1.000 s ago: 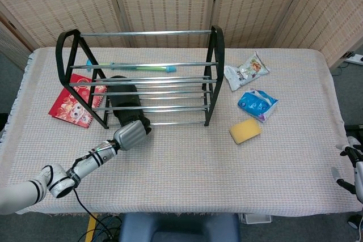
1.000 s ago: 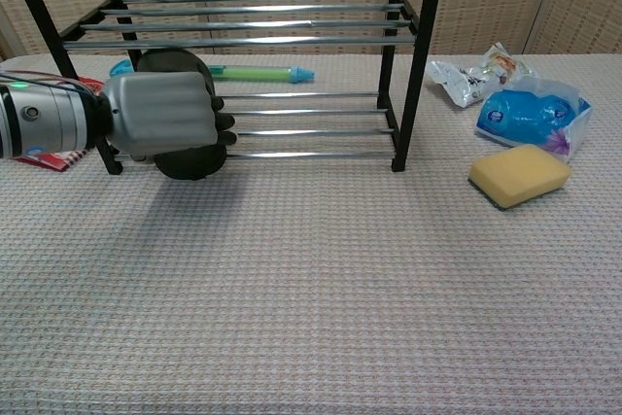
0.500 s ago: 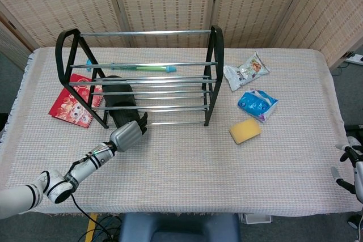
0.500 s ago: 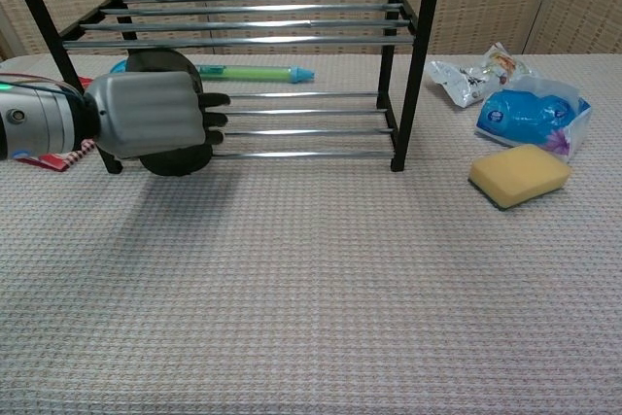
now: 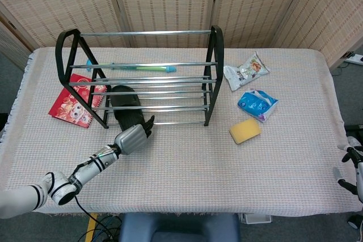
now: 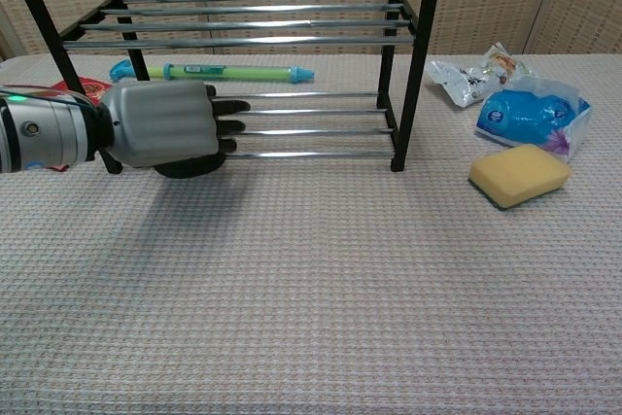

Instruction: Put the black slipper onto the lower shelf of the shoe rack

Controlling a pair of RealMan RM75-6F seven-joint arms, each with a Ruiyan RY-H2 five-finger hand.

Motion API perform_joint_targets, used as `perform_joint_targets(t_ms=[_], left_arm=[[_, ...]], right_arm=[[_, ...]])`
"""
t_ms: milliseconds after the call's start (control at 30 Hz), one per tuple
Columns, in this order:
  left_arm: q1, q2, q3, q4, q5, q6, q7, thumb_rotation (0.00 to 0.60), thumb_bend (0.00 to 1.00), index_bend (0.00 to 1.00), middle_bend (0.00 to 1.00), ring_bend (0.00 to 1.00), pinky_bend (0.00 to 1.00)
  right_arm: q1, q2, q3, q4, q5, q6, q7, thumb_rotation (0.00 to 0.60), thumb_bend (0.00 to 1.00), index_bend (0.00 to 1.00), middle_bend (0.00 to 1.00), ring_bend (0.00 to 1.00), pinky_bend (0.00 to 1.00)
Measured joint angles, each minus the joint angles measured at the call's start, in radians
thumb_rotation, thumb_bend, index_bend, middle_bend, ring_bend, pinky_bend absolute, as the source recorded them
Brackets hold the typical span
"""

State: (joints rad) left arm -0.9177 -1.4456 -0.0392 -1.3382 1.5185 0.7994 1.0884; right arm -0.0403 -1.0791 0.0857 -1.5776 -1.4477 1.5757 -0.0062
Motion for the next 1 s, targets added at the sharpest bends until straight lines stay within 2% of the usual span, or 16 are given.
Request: perform_joint_targets(t_ms=[200, 333, 400, 567, 767, 1000], left_arm=[[-0.012, -0.016, 0.0, 0.038, 0.016, 0.014, -0.026, 0.6, 0.17, 0.33, 0.2, 0.08, 0.38], [-0.008, -0.027, 0.0, 0.053, 0.014, 0.031, -0.024, 0.6, 0.17, 0.23, 0.09, 0.01, 0.34], [-0.003, -0.03, 0.0, 0.054, 0.012, 0.043, -0.017, 0.6, 0.17, 0.18, 0.04, 0.0, 0.32], [0.01, -0.033, -0.001, 0.04, -0.004, 0.063, 0.01, 0.6, 0.17, 0.1, 0.0, 0.0, 0.25], [0.02, -0.024, 0.0, 0.005, -0.021, 0.075, 0.037, 0.6, 0.17, 0.09, 0.0, 0.0, 0.25], [0.033, -0.005, 0.023, -0.054, -0.015, 0.085, 0.056, 0.6, 0.17, 0.16, 0.0, 0.0, 0.25]], right_arm=[[-0.003, 0.0, -0.001, 0.001, 0.001, 0.001, 0.001, 0.6, 0.32, 0.26, 0.5, 0.27, 0.34], [-0.003, 0.0, 0.0, 0.002, 0.003, -0.001, 0.001, 0.6, 0.32, 0.26, 0.5, 0.27, 0.34], [-0.002, 0.0, 0.0, 0.002, 0.002, -0.002, 0.0, 0.6, 0.32, 0.26, 0.5, 0.27, 0.34], [0.0, -0.001, 0.001, 0.002, 0.001, -0.004, 0.0, 0.6, 0.32, 0.26, 0.5, 0.27, 0.34], [-0.003, 0.0, 0.001, 0.001, 0.002, 0.0, -0.002, 0.6, 0.32, 0.26, 0.5, 0.27, 0.34], [-0.003, 0.0, 0.0, 0.0, -0.001, 0.0, -0.001, 0.6, 0.32, 0.26, 0.5, 0.27, 0.34]])
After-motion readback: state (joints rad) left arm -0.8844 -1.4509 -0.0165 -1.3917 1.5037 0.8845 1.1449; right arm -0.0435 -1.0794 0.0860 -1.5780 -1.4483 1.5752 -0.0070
